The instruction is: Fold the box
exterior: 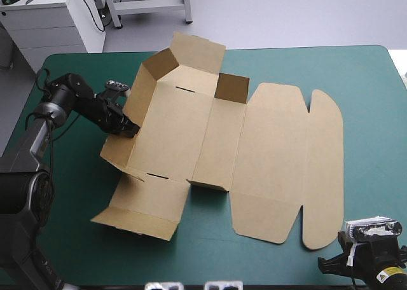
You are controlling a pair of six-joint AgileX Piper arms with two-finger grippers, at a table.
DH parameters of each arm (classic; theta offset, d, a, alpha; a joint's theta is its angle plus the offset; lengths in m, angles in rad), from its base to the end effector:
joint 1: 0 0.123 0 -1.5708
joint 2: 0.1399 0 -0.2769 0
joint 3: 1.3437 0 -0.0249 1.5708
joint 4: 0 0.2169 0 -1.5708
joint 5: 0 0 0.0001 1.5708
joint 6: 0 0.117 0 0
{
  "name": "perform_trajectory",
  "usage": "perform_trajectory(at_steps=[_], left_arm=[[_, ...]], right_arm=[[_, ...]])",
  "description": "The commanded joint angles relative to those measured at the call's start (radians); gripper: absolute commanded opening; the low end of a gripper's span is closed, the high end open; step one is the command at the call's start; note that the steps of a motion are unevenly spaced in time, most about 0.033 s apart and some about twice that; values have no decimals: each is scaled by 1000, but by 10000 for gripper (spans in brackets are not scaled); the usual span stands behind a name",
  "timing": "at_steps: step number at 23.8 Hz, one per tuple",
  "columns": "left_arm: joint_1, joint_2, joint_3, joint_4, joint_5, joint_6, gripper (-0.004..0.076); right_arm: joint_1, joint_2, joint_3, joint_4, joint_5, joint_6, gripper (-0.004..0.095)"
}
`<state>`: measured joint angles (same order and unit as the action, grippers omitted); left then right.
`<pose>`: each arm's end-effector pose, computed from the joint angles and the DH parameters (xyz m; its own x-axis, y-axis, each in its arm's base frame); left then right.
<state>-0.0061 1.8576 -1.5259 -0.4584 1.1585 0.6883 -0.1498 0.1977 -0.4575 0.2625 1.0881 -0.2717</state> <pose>0.3529 -0.0496 0.2421 -0.8191 0.4377 -0.3707 0.5421 0.8019 -0.2510 0.0231 0.0237 0.2362 -0.6462 -0.0472 -0.7617 -0.1210 0.9918 0.0411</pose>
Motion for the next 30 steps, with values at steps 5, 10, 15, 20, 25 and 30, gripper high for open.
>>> perform_trajectory(at_steps=[5,10,15,20,25,30], left_arm=[[-161,-82,-288,140,24,199,-8],[-295,-82,-416,230,-62,258,-8],[-431,-82,-435,303,-170,343,-8],[-618,-80,-435,534,-271,362,-8],[-742,-80,-435,717,-305,351,-8],[-767,-80,-392,797,-328,267,-8]], right_arm=[[3,15,-23,12,-57,-7,-20],[3,15,-23,12,-57,-7,-20],[3,15,-23,12,-57,-7,-20],[3,15,-23,12,-57,-7,-20],[3,15,-23,12,-57,-7,-20],[3,15,-23,12,-57,-7,-20]])
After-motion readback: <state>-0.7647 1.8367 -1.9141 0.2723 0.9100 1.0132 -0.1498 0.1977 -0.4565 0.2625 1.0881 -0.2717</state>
